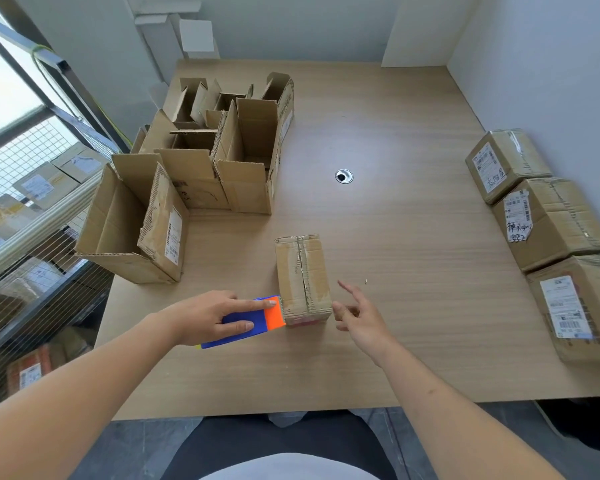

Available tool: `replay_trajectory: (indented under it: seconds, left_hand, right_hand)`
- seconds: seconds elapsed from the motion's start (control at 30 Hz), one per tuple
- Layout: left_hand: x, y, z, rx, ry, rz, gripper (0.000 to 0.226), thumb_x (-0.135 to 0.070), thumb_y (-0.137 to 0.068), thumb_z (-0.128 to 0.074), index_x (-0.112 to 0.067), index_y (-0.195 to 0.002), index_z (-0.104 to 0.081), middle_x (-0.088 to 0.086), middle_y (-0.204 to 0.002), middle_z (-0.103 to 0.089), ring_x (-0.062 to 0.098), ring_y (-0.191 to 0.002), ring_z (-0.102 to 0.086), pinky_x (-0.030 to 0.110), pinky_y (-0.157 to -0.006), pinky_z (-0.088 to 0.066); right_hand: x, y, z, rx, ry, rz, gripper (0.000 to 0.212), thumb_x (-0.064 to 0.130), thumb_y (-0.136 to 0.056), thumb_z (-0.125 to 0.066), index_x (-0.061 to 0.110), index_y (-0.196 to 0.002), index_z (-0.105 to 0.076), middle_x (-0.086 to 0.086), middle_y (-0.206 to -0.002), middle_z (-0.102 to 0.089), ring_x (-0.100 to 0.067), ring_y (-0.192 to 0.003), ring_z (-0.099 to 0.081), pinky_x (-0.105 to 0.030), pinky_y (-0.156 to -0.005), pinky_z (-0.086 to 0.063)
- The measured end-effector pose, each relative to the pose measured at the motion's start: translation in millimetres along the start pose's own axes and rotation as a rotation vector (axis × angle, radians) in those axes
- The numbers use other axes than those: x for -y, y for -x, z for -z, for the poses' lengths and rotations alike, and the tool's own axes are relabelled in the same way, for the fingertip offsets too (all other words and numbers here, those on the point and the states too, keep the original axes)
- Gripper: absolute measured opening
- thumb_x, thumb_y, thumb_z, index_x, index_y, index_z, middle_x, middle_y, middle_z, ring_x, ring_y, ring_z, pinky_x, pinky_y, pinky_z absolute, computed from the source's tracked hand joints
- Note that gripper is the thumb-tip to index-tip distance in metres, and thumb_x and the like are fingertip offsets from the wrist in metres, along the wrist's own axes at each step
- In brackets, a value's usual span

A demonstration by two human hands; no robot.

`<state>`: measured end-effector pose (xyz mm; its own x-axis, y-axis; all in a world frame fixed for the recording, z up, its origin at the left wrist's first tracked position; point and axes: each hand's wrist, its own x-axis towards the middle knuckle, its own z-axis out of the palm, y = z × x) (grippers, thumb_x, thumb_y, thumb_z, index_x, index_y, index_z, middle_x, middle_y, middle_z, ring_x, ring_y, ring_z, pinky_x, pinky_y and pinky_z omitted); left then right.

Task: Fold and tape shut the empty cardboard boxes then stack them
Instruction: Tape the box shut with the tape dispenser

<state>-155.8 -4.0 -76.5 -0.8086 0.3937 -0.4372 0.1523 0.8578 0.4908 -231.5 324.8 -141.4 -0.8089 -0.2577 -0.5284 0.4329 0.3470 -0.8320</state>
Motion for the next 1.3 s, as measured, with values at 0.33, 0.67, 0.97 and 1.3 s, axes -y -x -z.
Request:
replay_trajectory:
  seconds: [0.33, 0.67, 0.97, 1.3]
  left_hand:
    - [-11, -19, -6, -0.028, 0.026, -0.009, 0.050, -0.059, -0.104, -0.038, -0.077, -0.143, -0.013, -0.013, -0.095, -0.048, 0.003, -0.083, -0.046, 0.027, -0.080, -0.041]
    - [-20, -49, -4, -0.093, 0.072, 0.025, 0.050, -0.060, -0.103, -0.038, -0.079, -0.141, -0.012, -0.005, -0.104, -0.053, 0.012, -0.092, -0.051, 0.037, -0.088, -0.048]
    - [-19, -52, -13, -0.122, 0.232, 0.042, 0.049, -0.057, -0.102, -0.045, -0.082, -0.136, -0.018, -0.009, -0.103, -0.054, 0.008, -0.094, -0.052, 0.029, -0.086, -0.044]
    - [4, -27, -27, -0.115, 0.302, 0.012, 0.053, -0.050, -0.104, -0.047, -0.069, -0.147, -0.024, -0.010, -0.097, -0.054, 0.006, -0.086, -0.051, 0.021, -0.081, -0.043]
  right_hand:
    - [7, -6, 1, -0.072, 0.521, 0.653, 0.032, 0.017, -0.074, -0.088, 0.028, -0.099, -0.072, 0.006, -0.092, -0.052, -0.007, -0.082, -0.054, -0.019, -0.075, -0.046]
    - [42, -21, 4, -0.204, 0.992, 0.553, 0.034, 0.017, -0.073, -0.073, 0.030, -0.103, -0.062, 0.003, -0.121, -0.054, -0.028, -0.117, -0.051, -0.039, -0.096, -0.041]
    - [20, -39, -13, 0.003, 1.150, 0.453, 0.080, 0.067, -0.096, 0.003, 0.023, -0.161, 0.016, 0.005, -0.166, 0.029, -0.009, -0.150, 0.031, -0.038, -0.125, 0.011]
    - [24, -41, -20, 0.008, 1.197, 0.400, 0.081, 0.067, -0.091, 0.007, 0.025, -0.159, 0.021, 0.005, -0.164, 0.034, -0.012, -0.149, 0.033, -0.045, -0.125, 0.013]
